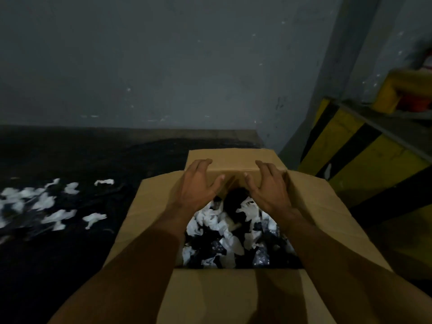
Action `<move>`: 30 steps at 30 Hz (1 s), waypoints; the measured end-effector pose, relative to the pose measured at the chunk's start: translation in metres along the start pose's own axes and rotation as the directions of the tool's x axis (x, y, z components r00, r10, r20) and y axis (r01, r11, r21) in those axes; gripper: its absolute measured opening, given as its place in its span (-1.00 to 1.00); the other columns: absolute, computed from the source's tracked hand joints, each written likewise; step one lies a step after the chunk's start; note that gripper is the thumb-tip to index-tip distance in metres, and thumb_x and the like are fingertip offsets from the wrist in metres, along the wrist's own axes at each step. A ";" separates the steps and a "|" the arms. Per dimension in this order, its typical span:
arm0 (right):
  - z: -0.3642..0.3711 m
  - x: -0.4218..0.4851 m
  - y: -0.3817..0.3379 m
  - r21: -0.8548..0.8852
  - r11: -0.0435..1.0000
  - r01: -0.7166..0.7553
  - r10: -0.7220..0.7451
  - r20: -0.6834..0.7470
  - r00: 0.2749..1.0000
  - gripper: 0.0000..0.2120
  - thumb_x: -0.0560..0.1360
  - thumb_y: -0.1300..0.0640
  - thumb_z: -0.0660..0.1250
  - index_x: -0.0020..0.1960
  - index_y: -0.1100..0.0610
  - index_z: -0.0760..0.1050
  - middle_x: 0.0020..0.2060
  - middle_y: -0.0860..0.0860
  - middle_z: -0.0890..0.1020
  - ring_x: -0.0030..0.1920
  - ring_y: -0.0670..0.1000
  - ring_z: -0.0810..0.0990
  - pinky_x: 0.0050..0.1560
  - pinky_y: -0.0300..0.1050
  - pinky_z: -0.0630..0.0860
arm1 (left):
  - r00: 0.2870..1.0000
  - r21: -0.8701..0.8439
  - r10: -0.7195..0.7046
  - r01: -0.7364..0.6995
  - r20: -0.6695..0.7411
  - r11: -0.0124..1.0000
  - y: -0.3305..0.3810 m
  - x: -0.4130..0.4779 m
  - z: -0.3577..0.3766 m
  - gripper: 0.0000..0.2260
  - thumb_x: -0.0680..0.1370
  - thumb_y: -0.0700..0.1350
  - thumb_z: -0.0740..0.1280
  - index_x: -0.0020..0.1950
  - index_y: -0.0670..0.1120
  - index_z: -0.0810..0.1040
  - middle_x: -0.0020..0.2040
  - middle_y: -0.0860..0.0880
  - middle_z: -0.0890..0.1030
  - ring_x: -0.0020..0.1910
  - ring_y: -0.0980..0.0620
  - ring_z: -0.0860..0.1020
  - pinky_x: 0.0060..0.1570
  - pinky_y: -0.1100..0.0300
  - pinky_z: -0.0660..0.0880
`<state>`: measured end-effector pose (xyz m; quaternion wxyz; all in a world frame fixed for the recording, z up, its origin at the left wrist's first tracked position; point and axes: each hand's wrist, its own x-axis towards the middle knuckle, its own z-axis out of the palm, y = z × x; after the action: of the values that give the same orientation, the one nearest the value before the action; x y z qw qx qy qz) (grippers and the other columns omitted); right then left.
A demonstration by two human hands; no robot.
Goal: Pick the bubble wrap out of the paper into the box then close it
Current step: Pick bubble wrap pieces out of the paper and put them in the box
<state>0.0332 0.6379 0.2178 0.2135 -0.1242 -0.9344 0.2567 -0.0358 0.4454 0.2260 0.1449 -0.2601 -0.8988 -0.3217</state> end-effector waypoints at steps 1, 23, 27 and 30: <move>0.002 0.000 -0.010 0.028 0.999 0.020 -0.020 0.004 1.000 -0.44 0.59 -0.16 0.15 0.47 0.13 0.26 0.39 0.12 0.34 0.37 0.13 0.33 0.35 0.02 0.29 | 1.000 0.002 0.000 0.000 -0.015 1.000 -0.001 -0.003 -0.011 -0.48 0.53 0.16 0.29 0.39 -0.08 0.38 0.34 -0.08 0.44 0.29 -0.05 0.43 0.26 0.05 0.40; 0.150 -0.107 -0.340 0.235 0.899 0.370 -0.398 0.085 0.913 -0.54 0.58 -0.17 0.16 0.26 0.15 0.49 0.18 0.11 0.55 0.22 0.10 0.49 0.25 -0.07 0.39 | 0.913 0.200 -0.228 0.306 -0.340 0.931 -0.186 -0.213 -0.296 -0.63 0.51 0.07 0.37 0.19 -0.14 0.56 0.09 -0.11 0.61 0.10 -0.05 0.55 0.09 0.21 0.38; 0.192 -0.154 -0.410 0.278 0.876 0.394 -0.443 0.141 0.885 -0.58 0.58 -0.15 0.17 0.22 0.14 0.50 0.16 0.09 0.54 0.19 0.07 0.49 0.24 -0.07 0.41 | 0.893 0.212 -0.299 0.381 -0.336 0.900 -0.241 -0.270 -0.350 -0.64 0.52 0.10 0.33 0.19 -0.10 0.54 0.10 -0.06 0.59 0.09 0.00 0.54 0.08 0.19 0.42; 0.220 -0.182 -0.451 0.312 0.858 0.408 -0.470 0.161 0.868 -0.60 0.57 -0.13 0.20 0.19 0.16 0.52 0.12 0.10 0.55 0.18 0.10 0.50 0.22 -0.07 0.42 | 0.864 0.198 -0.366 0.448 -0.345 0.872 -0.273 -0.304 -0.380 -0.61 0.53 0.09 0.33 0.25 -0.11 0.52 0.16 -0.07 0.57 0.14 0.00 0.52 0.15 0.16 0.43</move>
<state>0.0354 0.1044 0.2260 0.1713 0.1542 -0.9127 0.3373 0.0965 -0.0965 0.2441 0.2405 0.0109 -0.9367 -0.2543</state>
